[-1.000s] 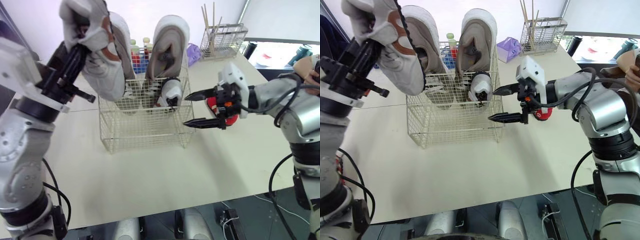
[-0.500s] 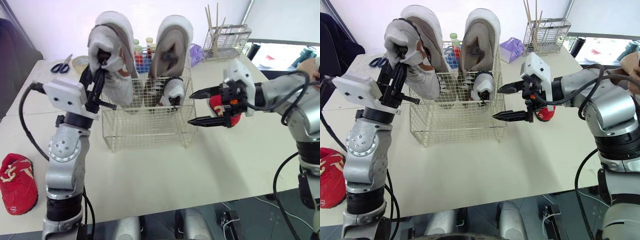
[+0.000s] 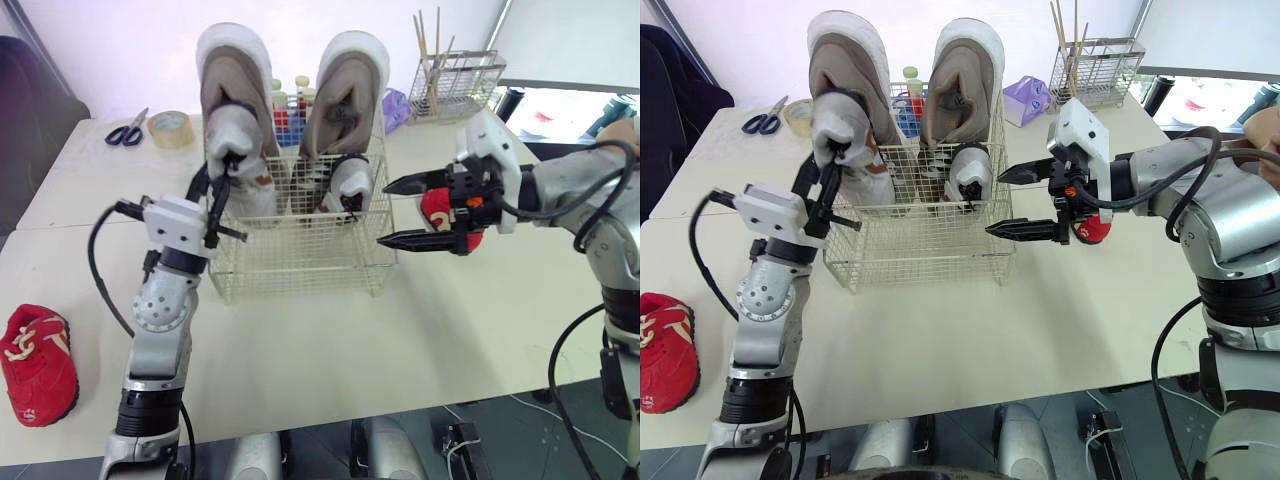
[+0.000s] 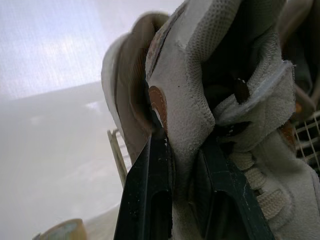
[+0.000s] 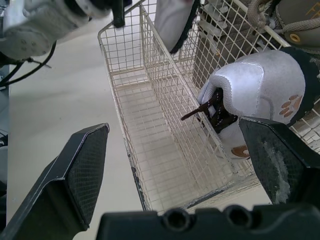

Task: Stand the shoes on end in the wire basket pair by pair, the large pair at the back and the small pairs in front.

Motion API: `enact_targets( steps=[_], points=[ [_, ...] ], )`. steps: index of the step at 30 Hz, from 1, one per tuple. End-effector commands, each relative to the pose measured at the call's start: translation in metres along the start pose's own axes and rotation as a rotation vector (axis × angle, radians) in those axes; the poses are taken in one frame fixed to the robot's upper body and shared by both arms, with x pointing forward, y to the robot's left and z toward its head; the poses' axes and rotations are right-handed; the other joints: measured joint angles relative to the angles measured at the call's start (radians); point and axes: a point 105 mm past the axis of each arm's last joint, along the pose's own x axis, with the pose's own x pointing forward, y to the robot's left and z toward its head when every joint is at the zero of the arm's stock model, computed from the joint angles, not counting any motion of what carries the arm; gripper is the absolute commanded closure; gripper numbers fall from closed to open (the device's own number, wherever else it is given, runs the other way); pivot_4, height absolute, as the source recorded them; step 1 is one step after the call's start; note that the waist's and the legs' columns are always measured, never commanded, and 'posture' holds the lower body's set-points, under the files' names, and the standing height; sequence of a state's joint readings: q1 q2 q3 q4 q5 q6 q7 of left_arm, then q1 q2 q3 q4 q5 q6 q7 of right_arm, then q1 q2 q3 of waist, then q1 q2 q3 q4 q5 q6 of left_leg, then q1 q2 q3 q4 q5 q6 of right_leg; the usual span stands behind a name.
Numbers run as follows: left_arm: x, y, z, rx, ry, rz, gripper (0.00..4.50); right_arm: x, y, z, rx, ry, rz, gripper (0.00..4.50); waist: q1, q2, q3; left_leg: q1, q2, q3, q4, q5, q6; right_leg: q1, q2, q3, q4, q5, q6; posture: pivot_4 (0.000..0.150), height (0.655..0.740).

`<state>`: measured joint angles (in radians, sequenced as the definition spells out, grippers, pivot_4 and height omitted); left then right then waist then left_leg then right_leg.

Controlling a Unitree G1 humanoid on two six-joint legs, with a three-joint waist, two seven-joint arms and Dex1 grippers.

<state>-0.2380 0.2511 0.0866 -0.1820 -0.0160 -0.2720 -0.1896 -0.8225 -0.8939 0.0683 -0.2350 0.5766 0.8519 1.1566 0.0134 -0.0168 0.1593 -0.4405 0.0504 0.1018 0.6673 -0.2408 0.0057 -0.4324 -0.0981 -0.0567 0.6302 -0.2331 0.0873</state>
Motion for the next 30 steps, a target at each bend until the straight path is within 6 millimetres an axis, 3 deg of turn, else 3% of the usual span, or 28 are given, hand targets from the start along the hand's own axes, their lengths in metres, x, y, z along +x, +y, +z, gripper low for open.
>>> enact_targets(
  steps=[1,7,13,16,21,30],
  points=[
    [-0.004,-0.004,-0.009,0.024,0.02,-0.007,4.02,-0.007,0.002,0.011,-0.034,-0.028,-0.013,0.0,0.002,0.001,0.0,0.0,0.0,0.0,0.0,0.0,0.0,0.0,0.0,0.0,0.0,0.0,0.0,0.15,0.74],
    [-0.014,0.003,-0.015,0.019,0.085,-0.009,4.02,-0.015,0.006,0.014,0.02,-0.04,-0.009,0.0,0.0,0.002,-0.001,0.001,0.001,-0.001,0.0,0.0,0.0,0.0,-0.001,0.0,0.0,-0.001,-0.002,0.15,0.74],
    [-0.02,-0.001,-0.015,-0.114,0.153,-0.071,4.02,-0.013,0.009,0.009,0.025,-0.039,-0.017,0.0,-0.002,0.004,-0.002,0.003,0.001,-0.001,-0.001,0.0,0.0,0.001,-0.001,0.0,0.0,-0.001,-0.002,0.15,0.74],
    [-0.021,0.002,-0.013,-0.133,0.158,-0.062,3.15,-0.013,0.008,0.008,0.023,-0.041,-0.022,0.0,-0.002,0.004,-0.002,0.003,0.001,-0.001,-0.001,0.0,0.0,0.001,-0.001,0.0,0.0,-0.001,-0.002,0.15,0.74],
    [-0.026,0.004,-0.007,-0.149,0.178,-0.062,0.67,-0.011,0.008,0.006,0.023,-0.039,-0.025,0.0,-0.001,0.004,-0.002,0.003,0.001,-0.002,-0.001,0.0,0.0,0.001,-0.001,0.0,0.0,-0.001,-0.002,0.15,0.74],
    [-0.045,0.009,0.011,-0.199,0.233,-0.089,0.67,-0.005,0.006,0.0,0.027,-0.042,-0.016,0.0,-0.003,0.004,-0.002,0.003,0.001,-0.002,-0.001,0.0,0.0,0.001,0.0,0.0,0.0,-0.001,-0.003,0.15,0.74]
  ],
)
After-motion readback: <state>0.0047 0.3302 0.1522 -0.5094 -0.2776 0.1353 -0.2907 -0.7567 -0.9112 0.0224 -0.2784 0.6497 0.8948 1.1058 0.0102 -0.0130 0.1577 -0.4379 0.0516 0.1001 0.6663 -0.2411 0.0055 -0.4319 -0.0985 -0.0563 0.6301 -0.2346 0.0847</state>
